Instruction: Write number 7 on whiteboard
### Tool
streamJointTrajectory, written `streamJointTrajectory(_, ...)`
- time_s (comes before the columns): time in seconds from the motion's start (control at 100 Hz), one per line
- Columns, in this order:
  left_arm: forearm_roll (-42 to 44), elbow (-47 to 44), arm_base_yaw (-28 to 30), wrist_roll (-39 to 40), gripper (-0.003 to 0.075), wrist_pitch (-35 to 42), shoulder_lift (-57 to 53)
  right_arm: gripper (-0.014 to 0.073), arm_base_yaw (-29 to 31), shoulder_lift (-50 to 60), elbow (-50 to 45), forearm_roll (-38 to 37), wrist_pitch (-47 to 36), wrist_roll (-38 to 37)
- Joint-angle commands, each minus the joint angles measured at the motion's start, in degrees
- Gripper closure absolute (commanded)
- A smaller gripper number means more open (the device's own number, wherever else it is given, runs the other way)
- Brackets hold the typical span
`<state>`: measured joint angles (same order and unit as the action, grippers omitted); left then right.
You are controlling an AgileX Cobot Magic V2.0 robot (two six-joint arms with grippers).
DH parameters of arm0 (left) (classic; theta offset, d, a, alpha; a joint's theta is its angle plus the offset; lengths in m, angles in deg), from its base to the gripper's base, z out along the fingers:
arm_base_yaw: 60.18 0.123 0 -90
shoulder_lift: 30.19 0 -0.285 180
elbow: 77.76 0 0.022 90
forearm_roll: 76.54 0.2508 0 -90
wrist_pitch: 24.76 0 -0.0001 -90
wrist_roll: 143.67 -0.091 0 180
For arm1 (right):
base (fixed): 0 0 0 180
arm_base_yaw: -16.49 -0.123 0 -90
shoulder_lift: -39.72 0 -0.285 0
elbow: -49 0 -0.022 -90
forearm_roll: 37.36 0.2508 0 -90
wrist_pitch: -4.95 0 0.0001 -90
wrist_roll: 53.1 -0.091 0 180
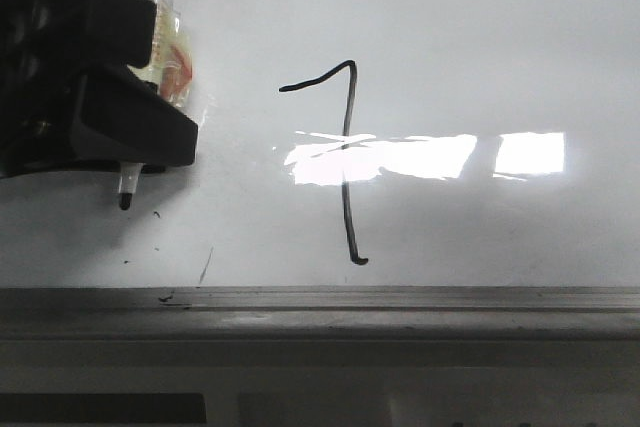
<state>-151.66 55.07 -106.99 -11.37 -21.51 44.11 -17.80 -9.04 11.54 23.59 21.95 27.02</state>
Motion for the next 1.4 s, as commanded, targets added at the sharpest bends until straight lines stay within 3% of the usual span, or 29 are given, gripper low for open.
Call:
streamJointTrajectory(0.0,-0.96,0.09,0.98,-0.07,0.0741,14.34,1.22,0.0655,-0.15,0.32,1.64,2.03,-2.66,0.25)
streamJointTrajectory(0.48,-0.97,0.14,0.98,-0.07,0.0733,14.05,5.72,0.0655,-0.15,0.32,1.64,2.59,-3.15,0.25)
streamJointTrajectory(0.72,-1.16,0.14,0.98,-0.07,0.0479,14.14,5.72,0.0655,-0.15,0.32,1.64,2.71,-3.15,0.25)
streamJointTrajectory(0.95,-0.94,0.14,0.98,-0.07,0.0407,14.27,5.72,0.0655,-0.15,0.32,1.64,2.84,-3.15,0.25)
streamJointTrajectory(1.17,-0.71,0.22,0.98,-0.07,0.0112,14.36,5.00,0.0655,-0.15,0.32,1.64,3.52,-3.15,0.25)
streamJointTrajectory(1.39,2.10,0.22,0.98,-0.18,0.0093,9.64,-0.96,0.0655,-0.03,2.40,1.56,3.52,-3.15,0.25)
